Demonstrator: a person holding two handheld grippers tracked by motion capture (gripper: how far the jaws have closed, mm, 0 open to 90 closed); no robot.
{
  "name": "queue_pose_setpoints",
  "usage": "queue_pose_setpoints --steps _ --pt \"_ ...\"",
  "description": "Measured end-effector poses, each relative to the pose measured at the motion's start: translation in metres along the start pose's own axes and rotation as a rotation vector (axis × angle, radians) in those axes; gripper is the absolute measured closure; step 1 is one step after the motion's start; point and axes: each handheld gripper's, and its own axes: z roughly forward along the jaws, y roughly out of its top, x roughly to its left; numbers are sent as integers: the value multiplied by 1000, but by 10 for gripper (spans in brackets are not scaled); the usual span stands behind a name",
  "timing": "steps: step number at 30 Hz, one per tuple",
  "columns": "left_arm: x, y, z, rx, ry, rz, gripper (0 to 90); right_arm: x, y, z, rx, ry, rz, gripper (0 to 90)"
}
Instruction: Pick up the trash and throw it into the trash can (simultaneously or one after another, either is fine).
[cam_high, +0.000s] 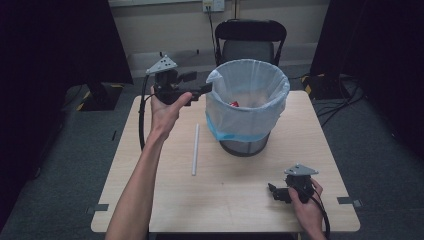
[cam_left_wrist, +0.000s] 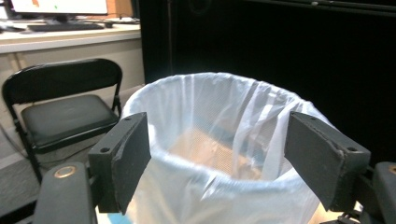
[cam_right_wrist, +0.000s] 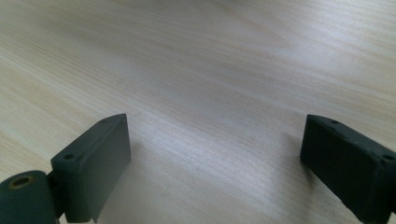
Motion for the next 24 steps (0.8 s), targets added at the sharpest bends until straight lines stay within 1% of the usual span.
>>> queue_pose_setpoints --steps 7,9,10,12,14,16,18,20,22,24 --pt "1 -18 -15 6 22 -1 227 0 0 0 0 0 0 77" --pt "3 -26 -20 13 43 -3 227 0 0 0 0 0 0 77" --pt "4 -30 -22 17 42 -9 227 0 0 0 0 0 0 77" --pt "8 -36 -26 33 57 -13 227 0 0 0 0 0 0 77" --pt "9 -41 -29 36 56 -22 227 0 0 0 0 0 0 77" --pt "8 -45 -33 38 65 -15 226 0 0 0 0 0 0 77" --pt "6 -49 -37 42 63 -5 227 0 0 0 0 0 0 77" --pt "5 -55 -39 59 67 -3 228 0 0 0 0 0 0 78" --pt "4 -64 -39 84 71 -21 231 0 0 0 0 0 0 77" --pt "6 -74 -39 106 79 -28 231 0 0 0 0 0 0 77"
